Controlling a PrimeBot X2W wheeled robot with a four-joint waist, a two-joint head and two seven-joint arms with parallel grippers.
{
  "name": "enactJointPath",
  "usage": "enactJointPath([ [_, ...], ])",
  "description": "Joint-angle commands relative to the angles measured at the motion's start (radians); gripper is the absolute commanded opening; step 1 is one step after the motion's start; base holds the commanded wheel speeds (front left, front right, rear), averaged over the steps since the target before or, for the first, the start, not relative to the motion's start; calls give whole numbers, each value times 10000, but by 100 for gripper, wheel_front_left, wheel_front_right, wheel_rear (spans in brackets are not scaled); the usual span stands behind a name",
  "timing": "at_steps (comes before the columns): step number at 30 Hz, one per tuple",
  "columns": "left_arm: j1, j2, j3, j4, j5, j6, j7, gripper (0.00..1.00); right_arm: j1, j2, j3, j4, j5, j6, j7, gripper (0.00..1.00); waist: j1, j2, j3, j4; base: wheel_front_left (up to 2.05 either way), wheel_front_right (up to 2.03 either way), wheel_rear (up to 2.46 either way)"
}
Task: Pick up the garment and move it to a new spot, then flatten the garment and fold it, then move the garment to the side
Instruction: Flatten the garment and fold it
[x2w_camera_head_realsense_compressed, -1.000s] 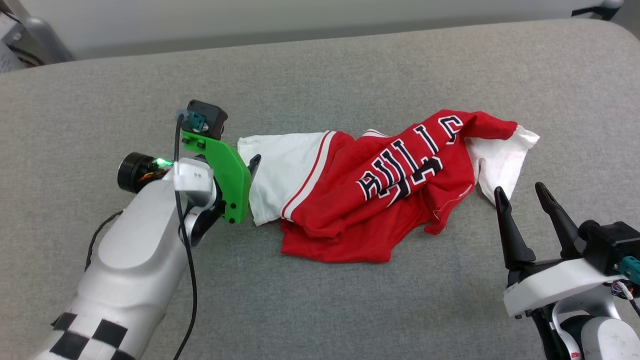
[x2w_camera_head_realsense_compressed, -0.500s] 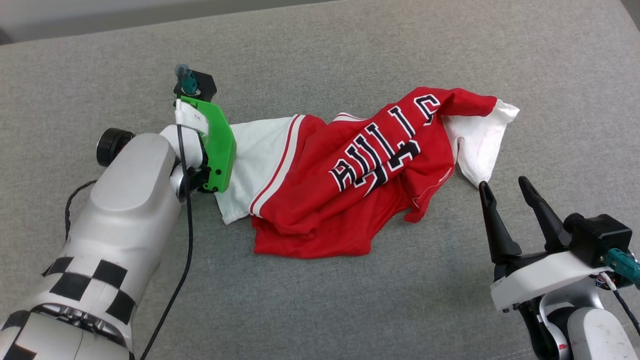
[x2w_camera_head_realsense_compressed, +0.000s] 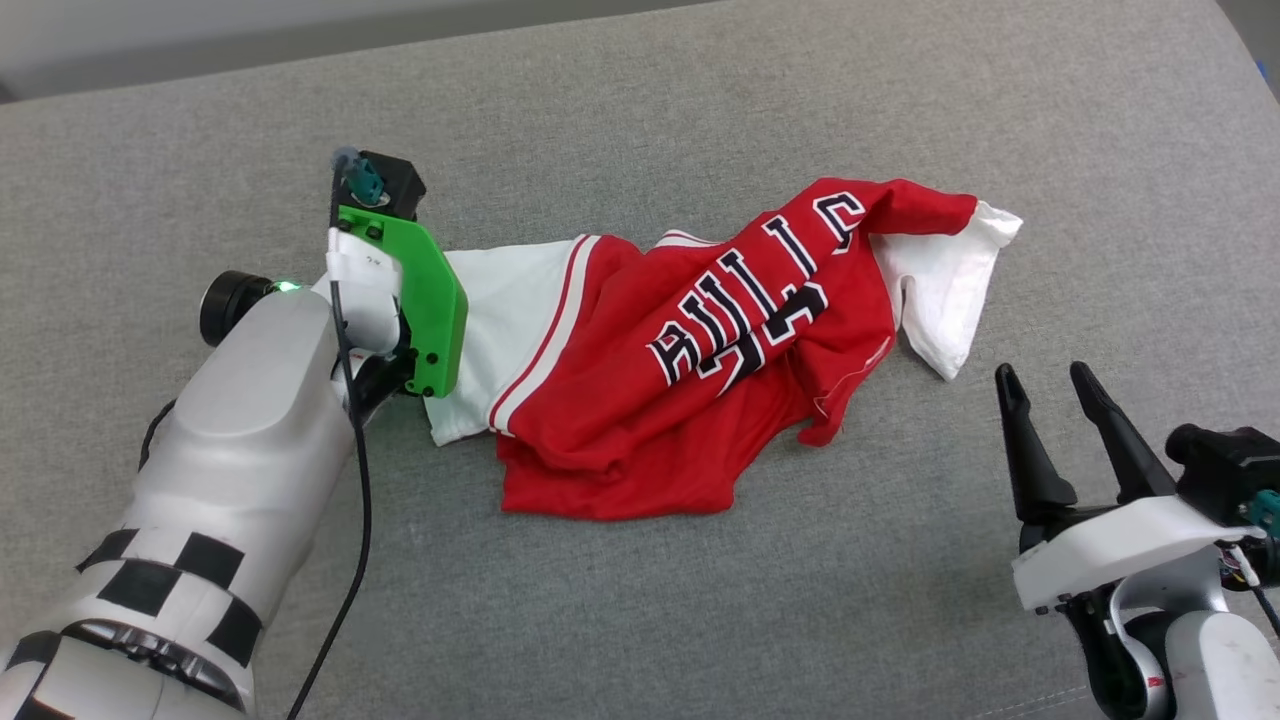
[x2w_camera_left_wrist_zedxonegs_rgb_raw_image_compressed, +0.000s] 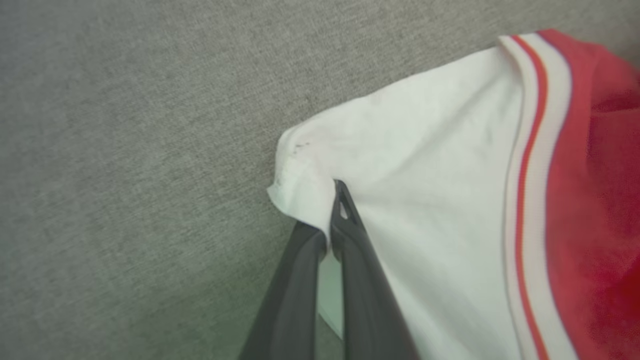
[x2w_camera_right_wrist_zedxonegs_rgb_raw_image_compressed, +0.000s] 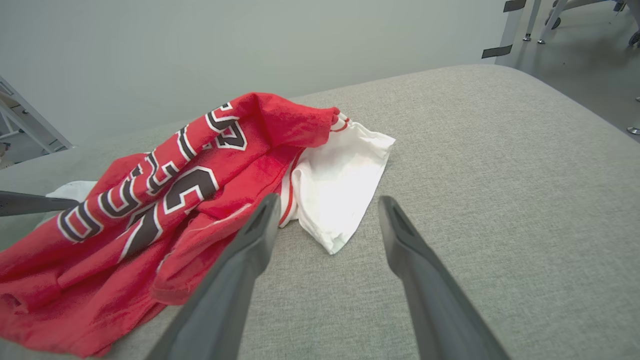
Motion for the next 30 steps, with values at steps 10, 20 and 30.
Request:
enactJointPath([
  [10,468,923,63,-1247,-208,-12,-1264,0,-501,-889,-1188,1175,930,-6,1166,100,0,-1,-653,665,0,0,0],
  [20,635,1014,-69,-3039,-167,248,-1155,0,-2779,-2504,-170,3675,2162,-6,4088,100,0,-1,-387,1363,0,0,0],
  [30,919,1165,-63,-4418,-281,549,-1000,0,-4269,-2865,1452,5778,3191,-6,6246,100,0,-1,50,1813,0,0,0],
])
